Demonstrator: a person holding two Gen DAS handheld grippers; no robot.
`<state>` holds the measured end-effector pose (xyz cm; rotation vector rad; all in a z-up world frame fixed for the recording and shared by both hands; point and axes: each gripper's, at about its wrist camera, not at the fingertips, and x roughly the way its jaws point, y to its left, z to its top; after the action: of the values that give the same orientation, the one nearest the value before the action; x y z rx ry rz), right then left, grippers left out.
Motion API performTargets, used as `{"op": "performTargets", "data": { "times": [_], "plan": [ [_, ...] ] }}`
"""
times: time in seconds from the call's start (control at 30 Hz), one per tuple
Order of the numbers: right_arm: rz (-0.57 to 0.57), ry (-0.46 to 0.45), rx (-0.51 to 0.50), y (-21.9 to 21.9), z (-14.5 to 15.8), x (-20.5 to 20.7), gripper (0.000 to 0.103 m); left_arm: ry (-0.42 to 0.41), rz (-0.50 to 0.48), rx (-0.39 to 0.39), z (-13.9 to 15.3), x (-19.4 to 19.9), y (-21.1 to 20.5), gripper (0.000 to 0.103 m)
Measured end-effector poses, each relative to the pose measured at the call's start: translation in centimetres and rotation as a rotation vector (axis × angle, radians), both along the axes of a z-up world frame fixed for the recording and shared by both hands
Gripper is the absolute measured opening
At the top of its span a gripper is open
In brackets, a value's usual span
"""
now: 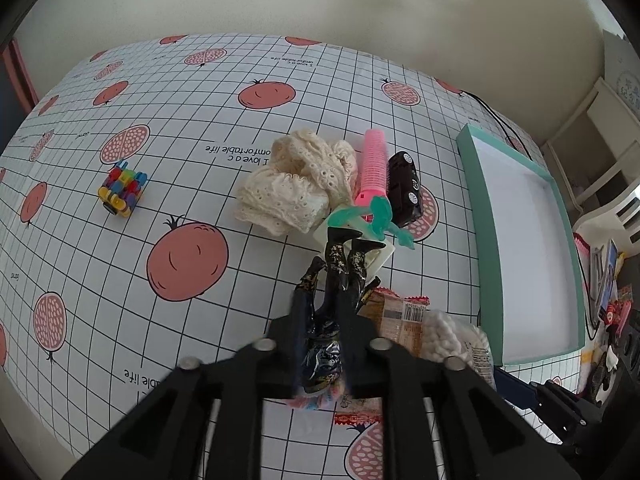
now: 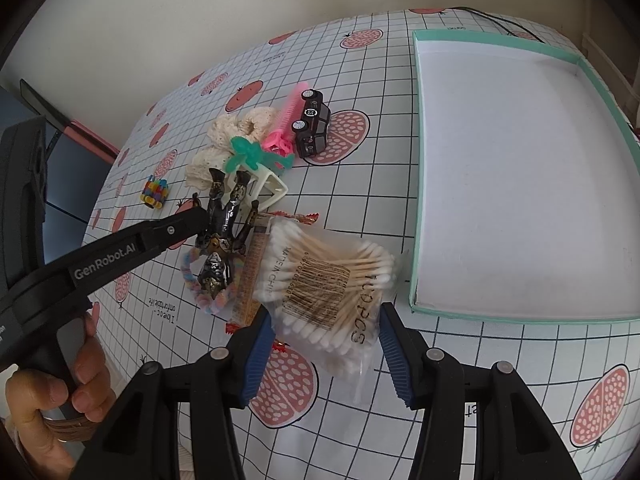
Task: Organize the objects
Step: 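Close the left gripper on the black figure while the right gripper grips the cotton swab bag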
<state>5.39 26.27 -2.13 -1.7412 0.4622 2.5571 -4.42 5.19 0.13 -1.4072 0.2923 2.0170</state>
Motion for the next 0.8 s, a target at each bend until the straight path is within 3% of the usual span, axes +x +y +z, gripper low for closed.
{"op": "performTargets", "data": {
  "times": [0.07,0.23,0.47,0.7,0.8],
  "plan": [
    [0.000,-0.002,-0.001,0.0,-0.1,0.0,0.055,0.011,0.014,-0.005,0.0,-0.1,0.0,0.038],
    [0.003,-0.011,-0.004,-0.1,-0.4,-0.2,0.055,0.009,-0.002,-0.016,-0.6,-0.1,0.5,0.038],
    [0.002,-0.022,-0.006,0.0,-0.8,-0.5,0.055,0.073,-0.066,-0.085,-1.6,0.8,2.4,0.038],
    [-0.003,-0.012,-0.006,0.1,-0.5,-0.3,0.055,0.078,-0.082,-0.081,-1.4,0.8,2.3,0.021],
    [-0.010,0.010,-0.008,0.4,0.1,-0.1,0.054,0.090,-0.069,-0.069,-0.7,0.8,1.9,0.020]
  ]
}}
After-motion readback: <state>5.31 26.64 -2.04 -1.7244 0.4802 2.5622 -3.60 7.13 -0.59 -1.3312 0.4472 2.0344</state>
